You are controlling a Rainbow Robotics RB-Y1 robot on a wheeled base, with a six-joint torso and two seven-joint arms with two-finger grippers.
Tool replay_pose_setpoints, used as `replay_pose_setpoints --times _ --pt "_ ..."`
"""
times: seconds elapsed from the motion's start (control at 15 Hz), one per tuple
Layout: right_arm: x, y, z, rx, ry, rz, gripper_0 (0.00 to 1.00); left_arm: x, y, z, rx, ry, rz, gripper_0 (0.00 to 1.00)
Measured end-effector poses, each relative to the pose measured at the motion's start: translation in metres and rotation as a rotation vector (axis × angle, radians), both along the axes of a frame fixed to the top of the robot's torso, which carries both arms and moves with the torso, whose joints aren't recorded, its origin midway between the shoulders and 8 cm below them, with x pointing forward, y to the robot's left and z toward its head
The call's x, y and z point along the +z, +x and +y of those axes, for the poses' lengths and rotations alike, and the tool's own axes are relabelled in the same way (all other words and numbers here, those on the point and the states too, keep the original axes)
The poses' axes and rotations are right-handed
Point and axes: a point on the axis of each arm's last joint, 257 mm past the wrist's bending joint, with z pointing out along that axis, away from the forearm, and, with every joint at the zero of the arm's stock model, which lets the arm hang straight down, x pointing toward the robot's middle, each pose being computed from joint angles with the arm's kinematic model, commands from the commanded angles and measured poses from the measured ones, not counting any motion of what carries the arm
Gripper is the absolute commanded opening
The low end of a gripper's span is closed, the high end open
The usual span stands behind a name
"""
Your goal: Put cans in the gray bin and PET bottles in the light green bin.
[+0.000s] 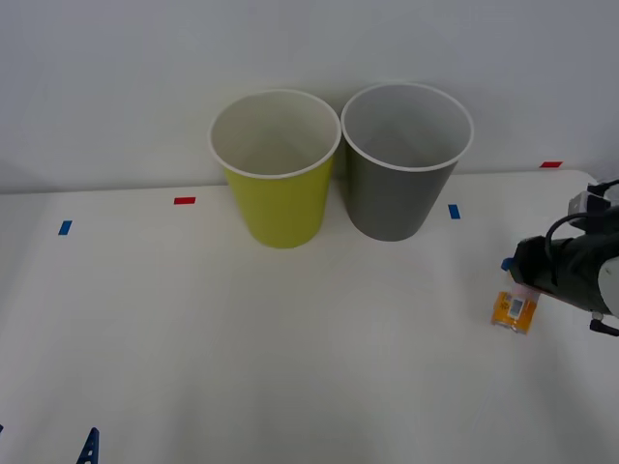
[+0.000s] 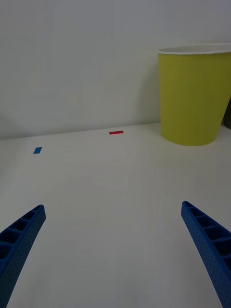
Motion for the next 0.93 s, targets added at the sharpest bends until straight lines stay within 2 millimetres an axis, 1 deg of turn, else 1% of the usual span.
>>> replay_pose_setpoints --times 0.2,0.47,0.73,0.93 --pt "0.027 -0.006 -0.001 0.009 -0.049 -0.104 0.00 0.000 0.000 0.000 0.000 0.000 0.000 0.97" --pt "0.059 -0.008 -0.002 0.051 -0.128 -0.202 0.00 0.000 0.000 0.000 0.000 0.000 0.000 0.97" --pt "0.105 -0.013 -0.001 0.113 -0.234 -0.327 0.00 0.000 0.000 0.000 0.000 0.000 0.000 0.97" --pt "0.135 -0.006 0.002 0.136 -0.285 -0.422 0.00 0.000 0.000 0.000 0.000 0.000 0.000 0.97"
